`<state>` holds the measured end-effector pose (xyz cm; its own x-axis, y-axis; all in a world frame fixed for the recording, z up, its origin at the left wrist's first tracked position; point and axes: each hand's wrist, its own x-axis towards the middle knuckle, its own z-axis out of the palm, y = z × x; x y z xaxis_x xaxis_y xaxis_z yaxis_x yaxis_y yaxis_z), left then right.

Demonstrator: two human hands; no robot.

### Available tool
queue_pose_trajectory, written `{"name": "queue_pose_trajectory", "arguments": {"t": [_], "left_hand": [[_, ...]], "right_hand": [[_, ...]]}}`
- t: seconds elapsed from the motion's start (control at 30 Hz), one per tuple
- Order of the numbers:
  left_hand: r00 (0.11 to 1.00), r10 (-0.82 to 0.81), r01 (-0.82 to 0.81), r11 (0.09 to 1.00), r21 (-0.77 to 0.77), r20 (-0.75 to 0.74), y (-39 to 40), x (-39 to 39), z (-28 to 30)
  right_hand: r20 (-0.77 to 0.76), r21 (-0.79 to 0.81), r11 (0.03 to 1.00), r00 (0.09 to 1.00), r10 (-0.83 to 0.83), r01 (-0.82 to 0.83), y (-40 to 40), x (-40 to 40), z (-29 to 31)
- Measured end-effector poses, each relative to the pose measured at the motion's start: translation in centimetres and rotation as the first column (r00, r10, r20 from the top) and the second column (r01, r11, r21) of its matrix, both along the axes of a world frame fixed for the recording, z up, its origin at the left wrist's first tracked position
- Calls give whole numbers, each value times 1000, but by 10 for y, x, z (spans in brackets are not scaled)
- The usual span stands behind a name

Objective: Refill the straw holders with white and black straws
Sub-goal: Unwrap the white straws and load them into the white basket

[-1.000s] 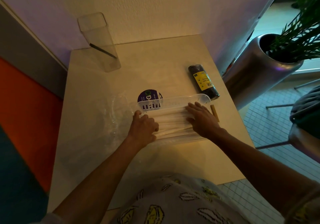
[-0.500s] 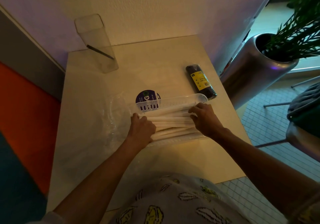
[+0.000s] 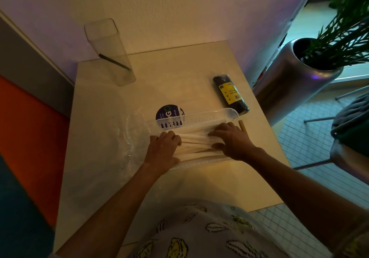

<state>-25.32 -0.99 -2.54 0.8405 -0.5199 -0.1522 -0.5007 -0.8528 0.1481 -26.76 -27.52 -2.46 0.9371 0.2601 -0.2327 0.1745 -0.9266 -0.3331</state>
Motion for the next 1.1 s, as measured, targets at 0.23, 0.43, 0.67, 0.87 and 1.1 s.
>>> {"name": "queue_pose_trajectory", "arguments": {"t": [0.23, 0.43, 0.67, 0.87, 1.1], "left_hand": [[1000, -7, 8, 994, -110, 11, 6, 1, -6], [999, -22, 25, 992, -120, 27, 7, 0, -8], [992, -93, 92, 996, 15, 86, 7, 3, -12], [995, -91, 90, 995, 41, 36, 4, 5, -8], [999, -46, 46, 999, -3, -2, 6, 8, -14]], "right_hand": [[-13, -21, 999, 999, 50, -51, 5, 7, -3], [-20, -10, 999, 999, 51, -51, 5, 2, -4], [-83, -128, 988, 993, 79, -90, 5, 3, 0], [-100, -199, 970, 987, 124, -142, 7, 5, -1], [-150, -210, 968, 983, 104, -134, 9, 8, -1]]}}
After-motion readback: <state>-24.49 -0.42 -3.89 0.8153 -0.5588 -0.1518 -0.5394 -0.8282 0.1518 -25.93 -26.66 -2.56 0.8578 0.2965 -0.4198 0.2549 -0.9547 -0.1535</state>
